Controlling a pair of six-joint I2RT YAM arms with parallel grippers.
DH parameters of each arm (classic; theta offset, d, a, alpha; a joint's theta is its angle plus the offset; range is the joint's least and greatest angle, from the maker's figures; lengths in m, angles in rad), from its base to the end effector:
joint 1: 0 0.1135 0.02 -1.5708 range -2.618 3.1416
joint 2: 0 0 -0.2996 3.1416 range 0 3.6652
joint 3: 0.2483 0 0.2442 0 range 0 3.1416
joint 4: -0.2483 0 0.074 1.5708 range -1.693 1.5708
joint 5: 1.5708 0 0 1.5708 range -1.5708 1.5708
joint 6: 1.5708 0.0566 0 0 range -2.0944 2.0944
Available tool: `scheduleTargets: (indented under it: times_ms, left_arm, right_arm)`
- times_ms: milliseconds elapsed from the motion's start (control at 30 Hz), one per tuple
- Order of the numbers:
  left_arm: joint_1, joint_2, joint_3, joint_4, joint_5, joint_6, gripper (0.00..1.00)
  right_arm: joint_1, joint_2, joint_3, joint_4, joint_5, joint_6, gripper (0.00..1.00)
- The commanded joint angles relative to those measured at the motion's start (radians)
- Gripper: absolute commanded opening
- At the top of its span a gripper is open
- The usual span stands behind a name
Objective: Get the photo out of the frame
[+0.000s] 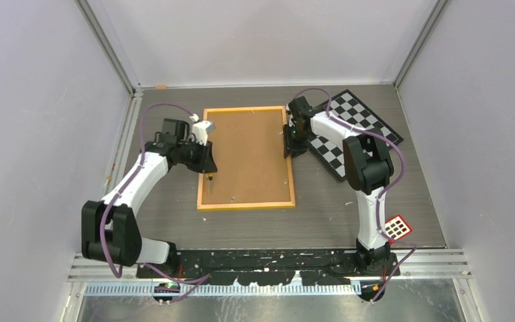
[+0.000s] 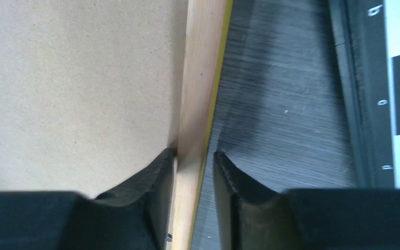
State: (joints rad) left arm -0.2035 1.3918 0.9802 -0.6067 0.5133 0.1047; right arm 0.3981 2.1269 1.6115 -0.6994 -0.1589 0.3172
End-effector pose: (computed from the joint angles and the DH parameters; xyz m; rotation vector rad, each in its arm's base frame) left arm 0.2611 -0.0823 0.2637 0.5748 2.4729 -0.6991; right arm 0.4196 0.1862 0.1818 -0.1553 2.8338 0.3903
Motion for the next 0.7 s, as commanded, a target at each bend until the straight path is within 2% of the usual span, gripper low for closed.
scheduleTargets:
  times_ms: [0,67,167,367,500,667]
  left_arm:
    - [0.057,-0.102,0.016,0.164,0.079,-0.162,0.00]
    - [0.061,-0.108,0.048,0.173,0.102,-0.232,0.00]
    - [0.061,-0.122,0.066,0.211,0.137,-0.364,0.00]
    - [0.074,-0.122,0.117,0.265,0.209,-0.497,0.00]
    - [0.087,-0.106,0.133,0.338,0.299,-0.615,0.00]
    - [0.087,-0.112,0.127,0.411,0.346,-0.717,0.00]
  right_arm:
    - [0.000,-0.044,-0.022,-0.050,0.006,-0.124,0.49]
    - [-0.008,-0.138,-0.057,0.003,-0.070,-0.178,0.65]
    - [0.002,-0.281,-0.128,0.132,-0.196,-0.227,0.81]
    - [0.124,-0.397,-0.141,0.224,-0.443,-0.276,0.84]
    - [0.237,-0.427,-0.159,0.326,-0.477,-0.253,0.83]
    - [0.312,-0.401,-0.147,0.432,-0.468,-0.199,0.81]
